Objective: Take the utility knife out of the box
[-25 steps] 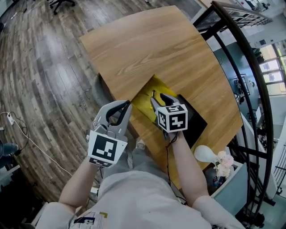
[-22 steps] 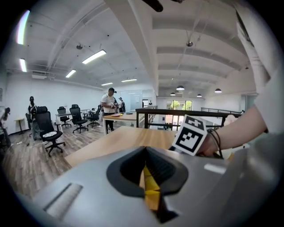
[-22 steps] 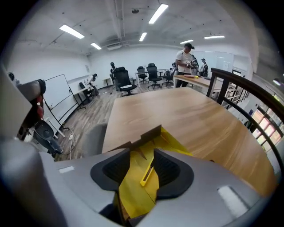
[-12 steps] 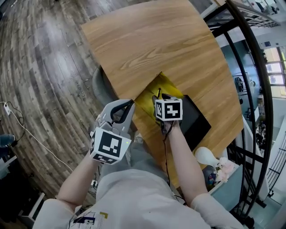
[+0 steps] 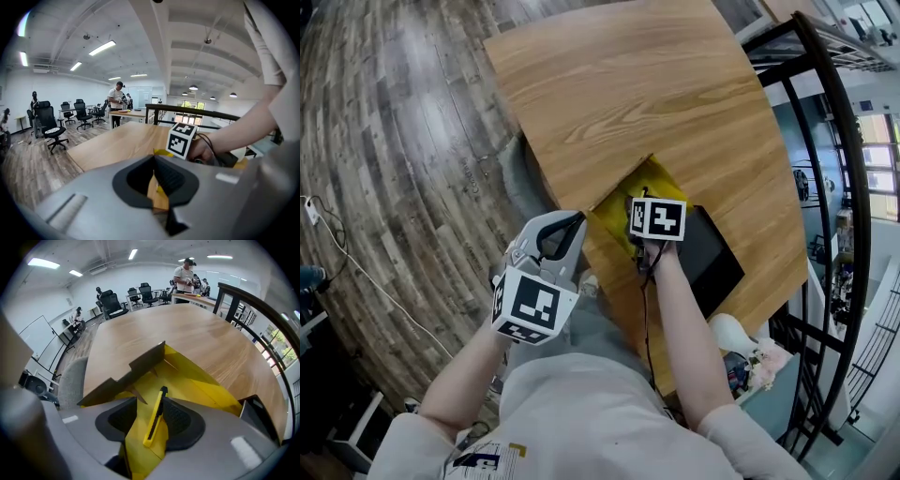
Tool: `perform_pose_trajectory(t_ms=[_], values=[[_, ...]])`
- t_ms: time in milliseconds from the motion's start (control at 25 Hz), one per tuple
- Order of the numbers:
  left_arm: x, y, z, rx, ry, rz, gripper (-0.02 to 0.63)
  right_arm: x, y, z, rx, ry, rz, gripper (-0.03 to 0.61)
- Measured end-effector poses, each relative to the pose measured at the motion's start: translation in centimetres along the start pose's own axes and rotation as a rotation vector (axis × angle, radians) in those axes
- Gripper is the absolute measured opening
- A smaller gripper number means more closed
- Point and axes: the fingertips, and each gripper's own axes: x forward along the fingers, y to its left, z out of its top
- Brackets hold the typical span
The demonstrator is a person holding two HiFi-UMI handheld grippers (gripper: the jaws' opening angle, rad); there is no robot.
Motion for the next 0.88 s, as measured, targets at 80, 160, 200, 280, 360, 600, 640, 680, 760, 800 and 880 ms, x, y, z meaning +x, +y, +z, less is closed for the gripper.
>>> perform_pose_trajectory(t_ms=[80,160,200,280,360,600,640,680,760,800,880], values=[[-0.1,0.3,-0.1,-0.004,0.001,-0.001,0.002,0.3,-0.1,0.1,0.001,0.011,-0.027,0.167],[-0.2,0.4,-0.3,-0.007,0.002,-0.003,0.002,0.7,0.2,-0.2,-0.009,0.030,-0.036,0.152],[-0.2,0.4,-0.3,-0.008,0.002,-0.003,0.002,0.8,0.4,-0.4,-0.014,0.038,-0.038,0.118],[-0.2,0.2,-0.5,-0.010,0.003,-0.005,0.002,0.9,0.5,-0.7,-0.020,0.036,-0.048,0.112],[-0.2,-0.1,-0.7,-0.009,0.004,-0.006,0.002,0.9,0.3,-0.7,-0.023,0.023,-0.054,0.063],[-0.7,-0.6,-1.0,-0.005,0.015,-0.010,0.002,0.8,0.2,-0.5,0.036,0.018,0.027,0.048],[-0.9,-0.5,-0.8,-0.004,0.014,-0.010,0.002,0.5,0.2,-0.3,0.050,0.012,0.040,0.048],[-1.1,-0.5,-0.7,-0.003,0.012,-0.008,0.002,0.1,0.2,0.0,0.056,0.001,0.047,0.048],[-1.5,-0.4,-0.3,0.004,0.006,-0.003,0.002,-1.1,0.2,0.5,0.057,-0.033,0.052,0.048],[-1.8,-0.4,-0.1,0.009,0.003,0.000,0.002,-1.8,0.3,0.8,0.058,-0.055,0.057,0.048],[-2.3,-0.5,0.5,0.016,-0.006,0.005,0.002,-3.5,0.6,1.5,0.058,-0.113,0.064,0.048]])
